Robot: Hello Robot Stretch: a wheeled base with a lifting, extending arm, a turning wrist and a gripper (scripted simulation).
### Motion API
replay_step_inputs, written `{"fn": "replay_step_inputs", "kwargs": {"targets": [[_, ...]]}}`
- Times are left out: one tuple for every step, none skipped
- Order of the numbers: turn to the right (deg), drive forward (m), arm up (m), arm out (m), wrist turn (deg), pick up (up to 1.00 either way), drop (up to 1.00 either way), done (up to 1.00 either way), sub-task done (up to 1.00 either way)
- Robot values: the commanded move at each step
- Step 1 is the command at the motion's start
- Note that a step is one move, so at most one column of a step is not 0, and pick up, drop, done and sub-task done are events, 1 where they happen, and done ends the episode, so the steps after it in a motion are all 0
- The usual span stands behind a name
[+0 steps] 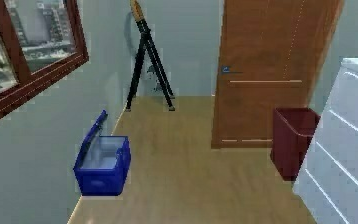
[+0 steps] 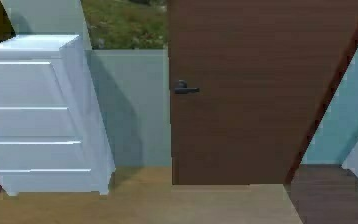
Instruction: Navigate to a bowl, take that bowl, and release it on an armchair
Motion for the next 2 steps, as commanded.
{"fn": "replay_step_inputs", "kwargs": {"targets": [[0.0, 1.0, 0.0, 0.0, 0.0, 0.0, 0.0, 0.0, 0.0], [-3.0, 0.0, 0.0, 0.0, 0.0, 0.0, 0.0, 0.0, 0.0]]}}
